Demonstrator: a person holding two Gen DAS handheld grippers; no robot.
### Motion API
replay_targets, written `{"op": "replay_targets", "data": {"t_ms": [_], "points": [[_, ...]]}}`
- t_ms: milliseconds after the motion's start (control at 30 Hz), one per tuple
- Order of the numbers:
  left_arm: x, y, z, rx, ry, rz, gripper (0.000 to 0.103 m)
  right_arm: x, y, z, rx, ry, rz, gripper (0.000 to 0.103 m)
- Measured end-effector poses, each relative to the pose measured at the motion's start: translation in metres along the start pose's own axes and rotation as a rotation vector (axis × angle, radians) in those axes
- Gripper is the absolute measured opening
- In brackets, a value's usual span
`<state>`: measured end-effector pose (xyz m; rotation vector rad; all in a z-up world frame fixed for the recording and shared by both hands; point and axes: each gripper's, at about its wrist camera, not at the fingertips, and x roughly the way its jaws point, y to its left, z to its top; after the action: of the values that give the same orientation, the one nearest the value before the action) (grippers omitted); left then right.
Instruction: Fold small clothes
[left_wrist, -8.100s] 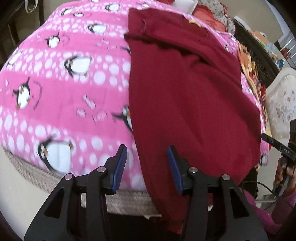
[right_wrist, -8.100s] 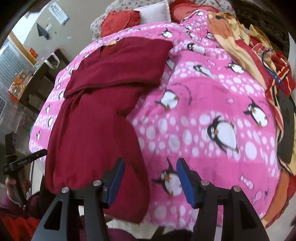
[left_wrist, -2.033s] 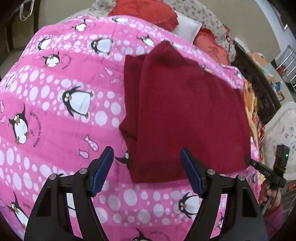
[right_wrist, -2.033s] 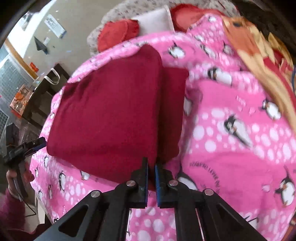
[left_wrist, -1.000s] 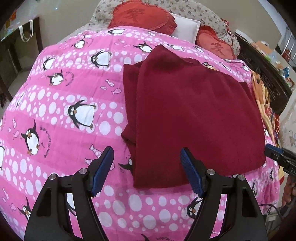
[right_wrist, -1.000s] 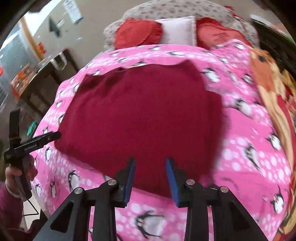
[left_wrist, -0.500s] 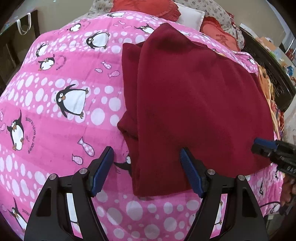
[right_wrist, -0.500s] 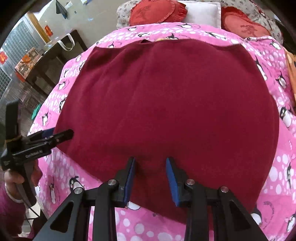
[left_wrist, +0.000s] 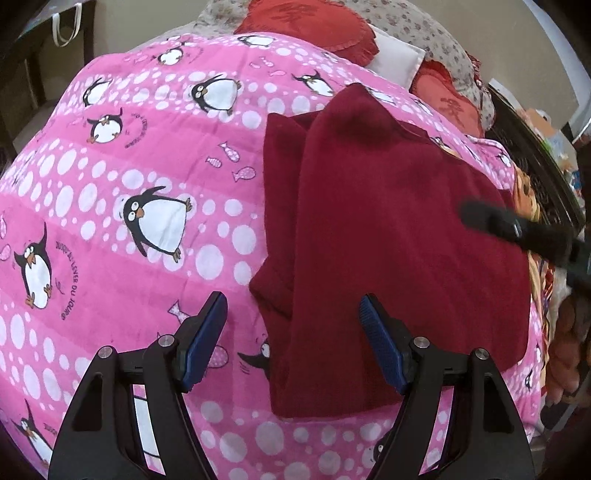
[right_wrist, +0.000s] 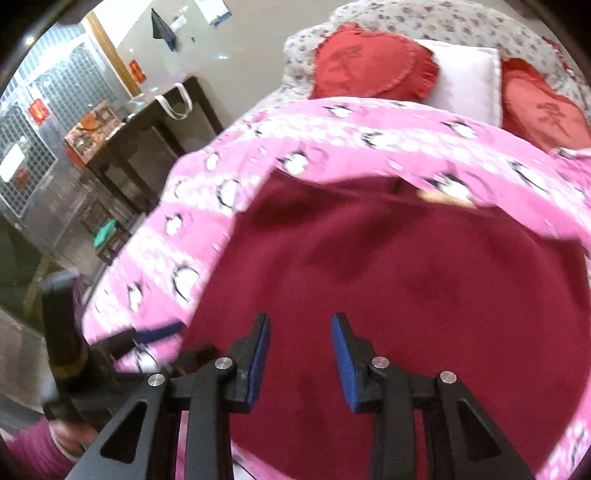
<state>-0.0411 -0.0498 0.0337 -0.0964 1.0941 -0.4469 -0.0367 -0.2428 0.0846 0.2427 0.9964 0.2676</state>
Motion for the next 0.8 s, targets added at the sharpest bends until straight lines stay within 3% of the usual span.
{"op": "replay_targets", "data": {"t_ms": [333, 433, 567, 633, 700, 800], "points": [[0.008, 0.007, 0.003, -0.031, 0.008, -0.032, 0.075, 0.074, 0.019, 0.062, -0.081, 0.024, -0.072, 0.033], [0.010, 0.010, 0.004, -0.048, 0.006, -0.041, 0.075, 0.105, 0.007, 0.068, -0.037, 0.088, -0.085, 0.033], [0.015, 0.012, 0.008, -0.060, 0.007, -0.054, 0.075, 0.107, 0.006, 0.070, -0.026, 0.097, -0.081, 0.034], [0.015, 0.011, 0.007, -0.058, 0.002, -0.054, 0.075, 0.100, 0.008, 0.071, -0.012, 0.104, -0.067, 0.039], [0.014, 0.011, 0.005, -0.058, -0.004, -0.052, 0.075, 0.094, 0.012, 0.072, 0.003, 0.109, -0.038, 0.051], [0.012, 0.012, 0.001, -0.070, -0.013, -0.059, 0.075, 0.101, 0.031, 0.070, -0.027, 0.146, -0.063, 0.065]]}}
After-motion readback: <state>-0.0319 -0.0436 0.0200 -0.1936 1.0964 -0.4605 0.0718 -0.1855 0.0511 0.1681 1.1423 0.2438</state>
